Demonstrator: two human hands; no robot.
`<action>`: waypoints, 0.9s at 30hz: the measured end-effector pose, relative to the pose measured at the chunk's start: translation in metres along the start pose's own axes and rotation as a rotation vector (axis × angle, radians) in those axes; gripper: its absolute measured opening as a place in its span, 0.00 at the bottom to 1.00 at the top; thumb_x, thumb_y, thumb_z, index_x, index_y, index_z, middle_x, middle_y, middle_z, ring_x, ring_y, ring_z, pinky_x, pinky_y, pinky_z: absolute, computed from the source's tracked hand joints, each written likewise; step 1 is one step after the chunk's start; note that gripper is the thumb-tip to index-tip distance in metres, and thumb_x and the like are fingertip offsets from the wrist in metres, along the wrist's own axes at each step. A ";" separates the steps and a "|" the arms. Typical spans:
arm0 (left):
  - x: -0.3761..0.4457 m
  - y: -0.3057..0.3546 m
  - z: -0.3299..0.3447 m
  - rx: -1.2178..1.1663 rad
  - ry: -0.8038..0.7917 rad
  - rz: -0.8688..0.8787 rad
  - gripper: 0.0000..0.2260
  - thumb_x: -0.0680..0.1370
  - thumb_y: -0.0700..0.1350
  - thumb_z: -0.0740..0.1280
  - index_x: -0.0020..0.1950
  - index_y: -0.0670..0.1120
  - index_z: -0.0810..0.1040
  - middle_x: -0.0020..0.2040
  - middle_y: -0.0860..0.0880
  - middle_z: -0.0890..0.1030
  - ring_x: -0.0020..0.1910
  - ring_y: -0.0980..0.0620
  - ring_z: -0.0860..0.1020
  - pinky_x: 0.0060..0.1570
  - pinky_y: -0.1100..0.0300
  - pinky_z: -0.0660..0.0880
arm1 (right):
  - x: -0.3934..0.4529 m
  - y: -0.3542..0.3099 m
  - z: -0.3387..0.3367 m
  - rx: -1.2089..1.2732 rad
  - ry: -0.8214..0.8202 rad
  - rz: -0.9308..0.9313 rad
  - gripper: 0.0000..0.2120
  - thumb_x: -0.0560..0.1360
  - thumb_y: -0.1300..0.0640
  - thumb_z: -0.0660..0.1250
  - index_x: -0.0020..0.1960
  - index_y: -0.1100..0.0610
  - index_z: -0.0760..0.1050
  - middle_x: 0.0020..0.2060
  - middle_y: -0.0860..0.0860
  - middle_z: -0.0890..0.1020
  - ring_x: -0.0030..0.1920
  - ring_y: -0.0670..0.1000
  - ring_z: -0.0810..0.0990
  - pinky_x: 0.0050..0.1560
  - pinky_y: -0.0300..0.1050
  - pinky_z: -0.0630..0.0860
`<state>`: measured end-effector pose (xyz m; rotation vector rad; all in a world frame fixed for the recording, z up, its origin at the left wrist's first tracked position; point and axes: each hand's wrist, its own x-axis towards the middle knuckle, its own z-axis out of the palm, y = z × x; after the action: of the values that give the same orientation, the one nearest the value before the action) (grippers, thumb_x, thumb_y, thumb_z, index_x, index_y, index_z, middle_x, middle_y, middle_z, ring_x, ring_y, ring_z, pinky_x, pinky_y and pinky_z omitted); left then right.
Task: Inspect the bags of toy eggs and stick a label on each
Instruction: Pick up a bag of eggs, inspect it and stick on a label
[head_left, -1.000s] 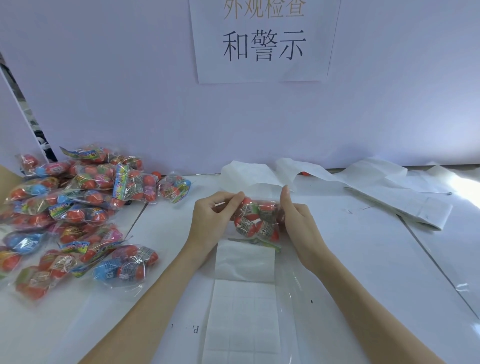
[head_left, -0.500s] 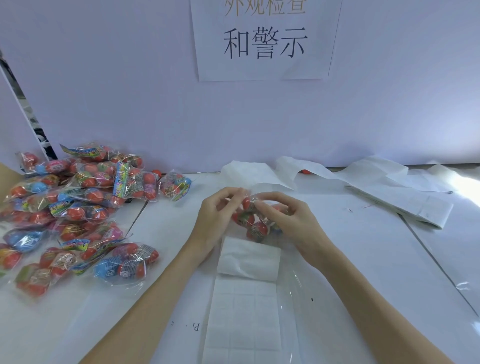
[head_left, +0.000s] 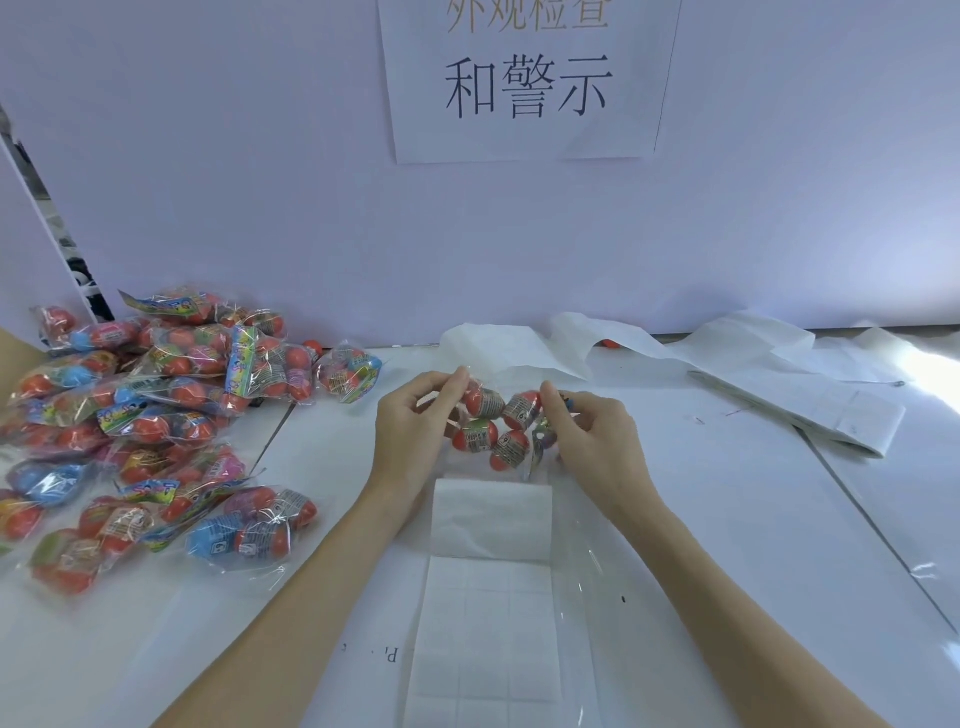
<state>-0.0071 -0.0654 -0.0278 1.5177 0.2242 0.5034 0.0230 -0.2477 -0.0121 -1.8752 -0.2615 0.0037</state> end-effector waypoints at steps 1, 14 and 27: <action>0.000 0.001 0.000 0.002 0.001 0.008 0.09 0.81 0.52 0.72 0.45 0.51 0.88 0.42 0.51 0.85 0.40 0.54 0.81 0.44 0.58 0.79 | 0.001 0.001 -0.001 -0.065 0.036 -0.037 0.28 0.84 0.43 0.63 0.33 0.61 0.74 0.21 0.47 0.72 0.25 0.46 0.64 0.28 0.36 0.60; -0.001 0.005 -0.001 -0.069 -0.146 0.061 0.14 0.83 0.58 0.65 0.57 0.50 0.83 0.41 0.45 0.82 0.39 0.46 0.79 0.37 0.58 0.76 | 0.002 -0.003 -0.010 0.304 -0.112 -0.018 0.07 0.83 0.54 0.69 0.58 0.49 0.84 0.45 0.50 0.89 0.47 0.51 0.87 0.41 0.40 0.81; -0.010 0.003 0.006 0.234 -0.299 0.163 0.06 0.86 0.53 0.63 0.58 0.60 0.79 0.45 0.48 0.86 0.40 0.48 0.82 0.39 0.59 0.76 | 0.004 -0.001 -0.010 0.250 -0.049 -0.013 0.13 0.83 0.44 0.65 0.59 0.50 0.83 0.42 0.50 0.89 0.44 0.49 0.88 0.48 0.43 0.80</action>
<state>-0.0137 -0.0753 -0.0257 1.8274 -0.0775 0.3812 0.0280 -0.2558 -0.0076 -1.6259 -0.2930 0.0703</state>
